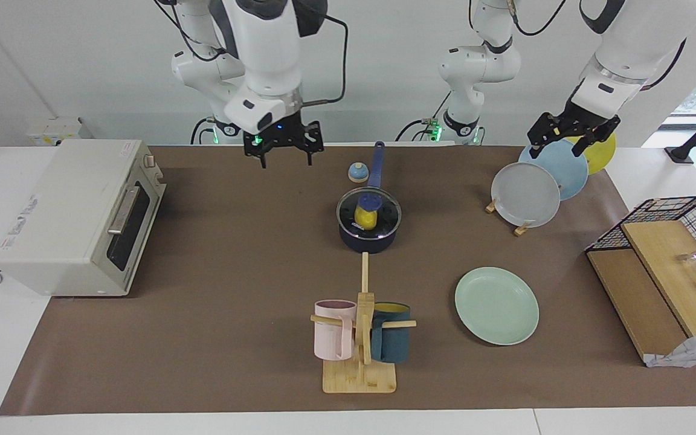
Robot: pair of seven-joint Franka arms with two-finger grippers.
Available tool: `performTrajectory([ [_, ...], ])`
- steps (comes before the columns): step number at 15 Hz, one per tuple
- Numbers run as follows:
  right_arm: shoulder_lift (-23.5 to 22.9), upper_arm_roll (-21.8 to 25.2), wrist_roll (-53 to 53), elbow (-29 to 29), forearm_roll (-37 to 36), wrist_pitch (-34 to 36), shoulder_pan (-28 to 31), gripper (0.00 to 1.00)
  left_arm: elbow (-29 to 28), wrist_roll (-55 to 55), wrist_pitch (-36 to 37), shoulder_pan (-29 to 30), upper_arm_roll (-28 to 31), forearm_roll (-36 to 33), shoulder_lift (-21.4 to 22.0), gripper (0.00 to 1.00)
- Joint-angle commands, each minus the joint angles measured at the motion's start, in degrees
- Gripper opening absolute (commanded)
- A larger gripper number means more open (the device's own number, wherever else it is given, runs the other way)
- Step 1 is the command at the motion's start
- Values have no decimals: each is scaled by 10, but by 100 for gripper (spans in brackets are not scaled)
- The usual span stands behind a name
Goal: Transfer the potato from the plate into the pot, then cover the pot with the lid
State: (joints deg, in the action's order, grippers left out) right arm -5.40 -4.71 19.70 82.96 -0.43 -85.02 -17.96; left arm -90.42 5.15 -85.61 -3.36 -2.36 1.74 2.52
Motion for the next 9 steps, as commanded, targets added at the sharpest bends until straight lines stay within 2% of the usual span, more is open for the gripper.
performTrajectory([
  [1,20,-6,-25,16,-45,18,27,100,-10,-2,-1,4,0,7,21,100],
  [4,22,-6,-134,15,-62,49,83,100,-11,1,2,4,0,7,32,100],
  [6,20,-7,-146,15,-51,50,126,100,-11,18,0,5,0,7,34,100],
  [9,14,-9,-146,11,-57,45,146,100,-24,14,-7,5,-1,6,36,100],
])
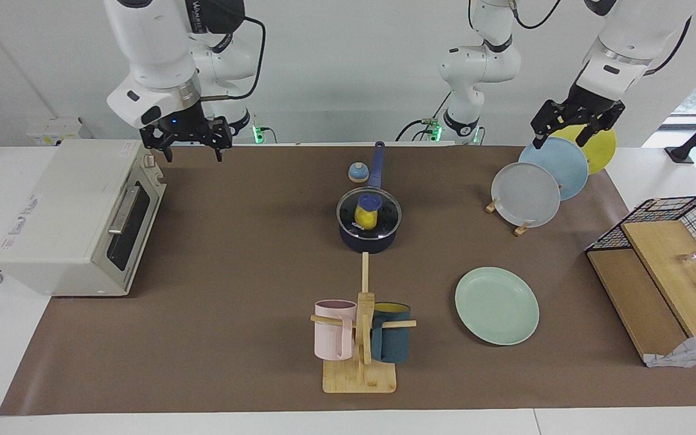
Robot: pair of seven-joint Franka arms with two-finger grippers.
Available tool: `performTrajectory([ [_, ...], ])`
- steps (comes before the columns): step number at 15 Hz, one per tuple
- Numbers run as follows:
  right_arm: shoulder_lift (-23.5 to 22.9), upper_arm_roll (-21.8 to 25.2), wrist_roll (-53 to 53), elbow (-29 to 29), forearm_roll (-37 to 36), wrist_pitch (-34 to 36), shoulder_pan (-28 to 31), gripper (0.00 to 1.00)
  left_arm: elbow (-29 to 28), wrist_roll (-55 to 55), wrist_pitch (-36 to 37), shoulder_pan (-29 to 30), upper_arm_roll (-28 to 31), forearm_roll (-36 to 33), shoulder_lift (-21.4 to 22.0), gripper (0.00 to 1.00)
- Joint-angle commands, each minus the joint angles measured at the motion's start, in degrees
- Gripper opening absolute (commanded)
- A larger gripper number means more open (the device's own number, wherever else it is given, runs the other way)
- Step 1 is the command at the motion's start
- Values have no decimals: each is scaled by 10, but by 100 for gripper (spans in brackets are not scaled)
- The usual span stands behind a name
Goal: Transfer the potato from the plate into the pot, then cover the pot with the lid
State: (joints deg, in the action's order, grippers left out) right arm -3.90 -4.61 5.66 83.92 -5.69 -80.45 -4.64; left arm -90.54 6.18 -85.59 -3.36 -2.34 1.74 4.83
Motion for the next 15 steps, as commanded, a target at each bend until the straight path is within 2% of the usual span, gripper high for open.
performTrajectory([
  [1,-1,-12,-6,1,-3,-1,19,100,-24,2,-4,5,-1,6,12,100],
  [5,11,-10,-5,14,2,-11,33,100,-31,2,-1,5,-1,7,8,100],
  [7,39,-11,-6,53,2,-20,41,100,-32,2,-1,5,-1,7,8,100],
  [10,31,-15,-6,50,2,-31,64,100,-32,1,1,5,-1,7,8,100],
  [15,26,-14,-6,48,4,-23,66,100,-32,1,2,5,-1,7,8,100],
])
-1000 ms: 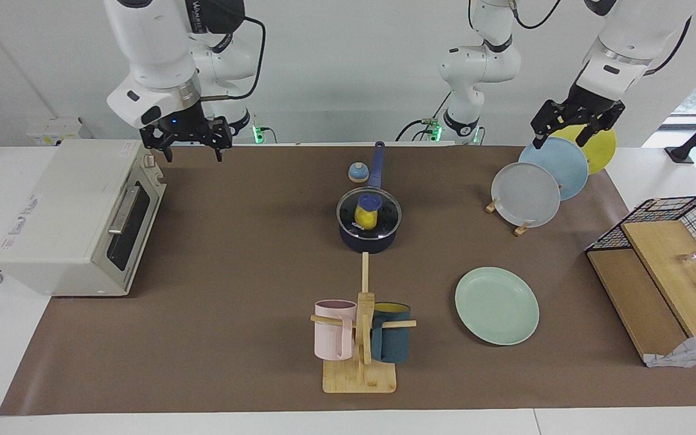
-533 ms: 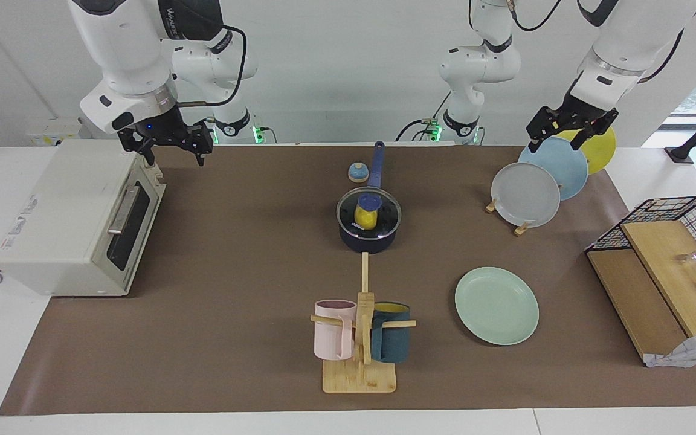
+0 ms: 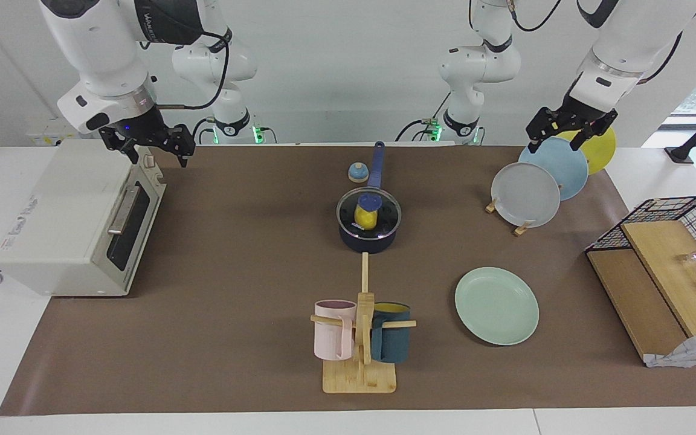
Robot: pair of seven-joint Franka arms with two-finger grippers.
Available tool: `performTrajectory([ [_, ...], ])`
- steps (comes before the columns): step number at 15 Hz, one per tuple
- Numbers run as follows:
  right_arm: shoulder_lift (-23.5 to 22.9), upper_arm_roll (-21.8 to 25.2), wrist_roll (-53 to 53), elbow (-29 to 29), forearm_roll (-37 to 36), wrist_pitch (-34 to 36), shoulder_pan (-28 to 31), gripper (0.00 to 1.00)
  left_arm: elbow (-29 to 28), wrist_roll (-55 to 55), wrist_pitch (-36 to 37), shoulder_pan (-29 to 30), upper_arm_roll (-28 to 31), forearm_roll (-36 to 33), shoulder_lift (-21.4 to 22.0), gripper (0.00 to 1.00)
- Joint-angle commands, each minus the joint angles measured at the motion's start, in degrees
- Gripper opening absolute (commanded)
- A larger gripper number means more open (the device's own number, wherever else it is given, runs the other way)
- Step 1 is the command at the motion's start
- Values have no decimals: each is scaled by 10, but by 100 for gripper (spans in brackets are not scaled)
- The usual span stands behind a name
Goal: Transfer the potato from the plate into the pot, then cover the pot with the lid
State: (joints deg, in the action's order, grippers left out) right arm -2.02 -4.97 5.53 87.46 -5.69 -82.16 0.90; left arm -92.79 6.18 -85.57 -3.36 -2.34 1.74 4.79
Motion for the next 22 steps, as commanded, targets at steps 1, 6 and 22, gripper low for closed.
performTrajectory([
  [1,7,-7,-8,11,14,0,10,100,-9,1,2,5,-1,7,8,100],
  [6,11,-7,-8,12,28,10,9,100,-9,1,-1,5,0,7,8,100],
  [22,28,-6,-8,22,60,17,8,100,-8,2,-7,5,0,7,7,100],
])
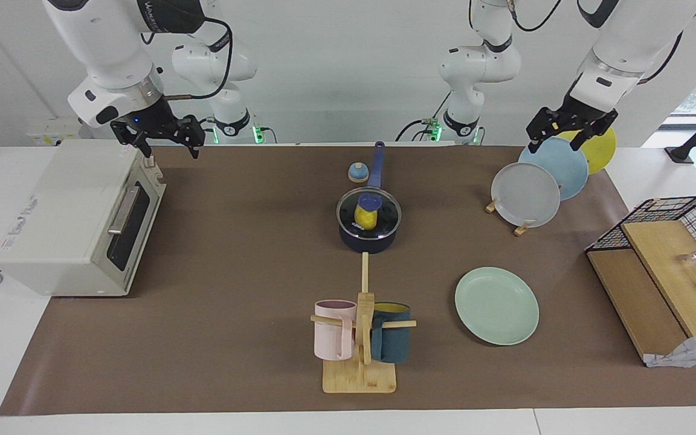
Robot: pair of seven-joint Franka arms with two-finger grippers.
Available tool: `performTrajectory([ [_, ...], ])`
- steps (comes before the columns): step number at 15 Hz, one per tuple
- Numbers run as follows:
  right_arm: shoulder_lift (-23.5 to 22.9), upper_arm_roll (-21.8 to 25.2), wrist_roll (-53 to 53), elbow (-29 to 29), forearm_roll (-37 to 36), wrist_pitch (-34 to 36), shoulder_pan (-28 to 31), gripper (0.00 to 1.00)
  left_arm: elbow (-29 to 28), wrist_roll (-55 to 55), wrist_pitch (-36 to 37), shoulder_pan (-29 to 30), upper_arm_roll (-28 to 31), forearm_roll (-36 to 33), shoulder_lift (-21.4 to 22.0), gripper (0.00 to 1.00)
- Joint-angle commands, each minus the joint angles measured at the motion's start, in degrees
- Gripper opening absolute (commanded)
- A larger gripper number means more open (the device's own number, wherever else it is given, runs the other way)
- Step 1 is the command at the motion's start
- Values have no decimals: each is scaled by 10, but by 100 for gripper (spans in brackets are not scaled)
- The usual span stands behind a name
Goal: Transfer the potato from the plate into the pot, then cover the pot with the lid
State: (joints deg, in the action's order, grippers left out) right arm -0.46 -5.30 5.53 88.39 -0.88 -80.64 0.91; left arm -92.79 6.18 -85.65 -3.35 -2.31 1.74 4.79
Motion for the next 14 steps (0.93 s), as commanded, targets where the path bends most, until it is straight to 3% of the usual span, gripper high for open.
performTrajectory([
  [1,12,-2,-9,13,12,1,8,100,-8,2,-7,5,-1,7,7,100],
  [14,6,-2,-8,11,10,-48,37,100,-4,5,-7,5,0,8,6,100],
])
